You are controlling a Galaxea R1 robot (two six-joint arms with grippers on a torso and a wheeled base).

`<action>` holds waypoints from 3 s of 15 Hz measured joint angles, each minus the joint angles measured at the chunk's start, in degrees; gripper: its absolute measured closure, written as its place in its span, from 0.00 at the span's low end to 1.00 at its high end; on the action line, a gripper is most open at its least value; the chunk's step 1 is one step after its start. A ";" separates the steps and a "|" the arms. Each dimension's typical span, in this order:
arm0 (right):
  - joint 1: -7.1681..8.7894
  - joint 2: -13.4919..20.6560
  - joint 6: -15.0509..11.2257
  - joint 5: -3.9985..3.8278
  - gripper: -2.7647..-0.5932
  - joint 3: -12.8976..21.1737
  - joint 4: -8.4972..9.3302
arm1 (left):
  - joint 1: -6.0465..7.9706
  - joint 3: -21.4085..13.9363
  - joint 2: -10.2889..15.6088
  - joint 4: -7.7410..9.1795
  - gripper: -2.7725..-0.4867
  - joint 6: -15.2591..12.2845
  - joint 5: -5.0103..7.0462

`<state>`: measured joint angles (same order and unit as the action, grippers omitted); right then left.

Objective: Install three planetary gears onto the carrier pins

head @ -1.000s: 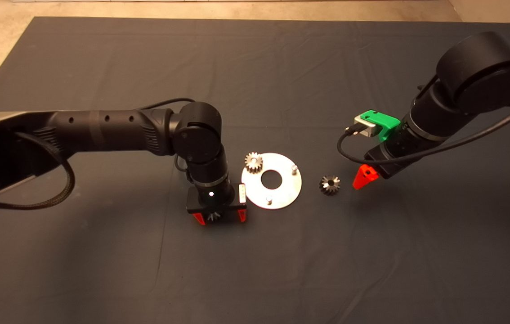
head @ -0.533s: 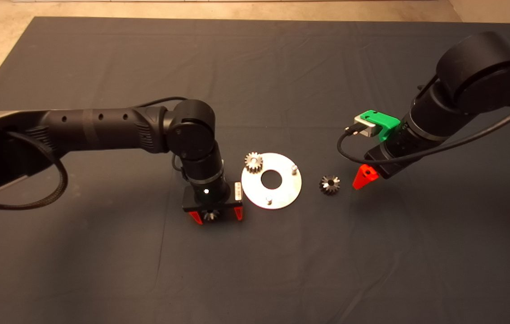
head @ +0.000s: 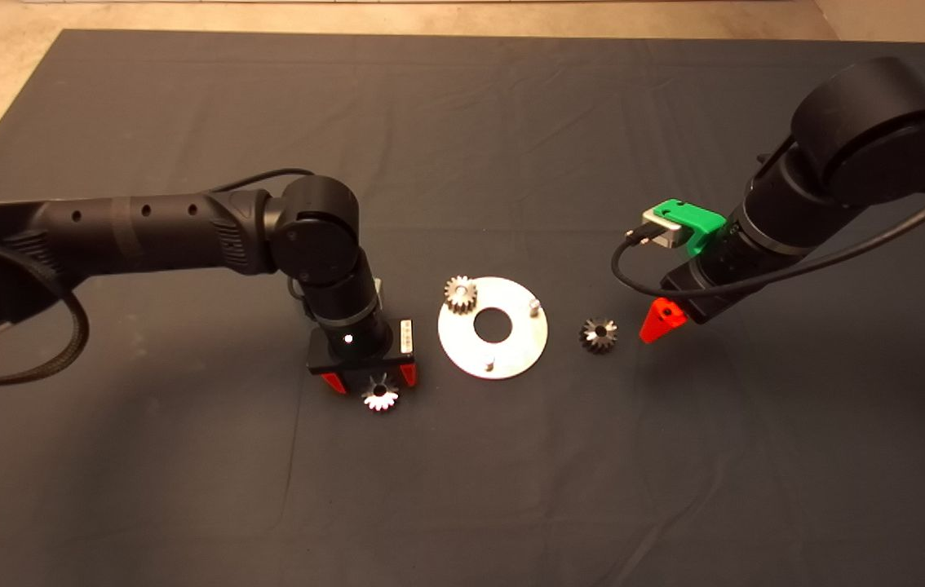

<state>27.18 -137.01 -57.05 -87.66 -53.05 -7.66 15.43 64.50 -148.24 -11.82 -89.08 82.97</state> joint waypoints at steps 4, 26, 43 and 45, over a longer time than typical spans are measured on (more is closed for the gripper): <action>-0.01 0.00 0.02 0.01 0.00 0.00 0.00 | 0.02 -1.33 0.13 0.03 0.43 -0.09 -0.11; 0.00 0.05 0.00 -0.02 0.00 0.74 0.00 | 0.02 -2.74 0.69 0.03 0.68 -1.28 -1.35; 0.02 0.21 0.00 -0.04 0.00 0.77 0.00 | 0.00 -5.44 0.66 -2.42 0.74 -1.30 -0.98; -0.01 0.21 0.00 -0.02 0.00 0.77 0.00 | -0.02 -5.44 0.66 -2.59 0.74 -1.33 -1.05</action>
<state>27.17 -136.80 -57.05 -87.67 -52.29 -7.66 15.41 59.06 -147.58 -14.41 -90.41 81.92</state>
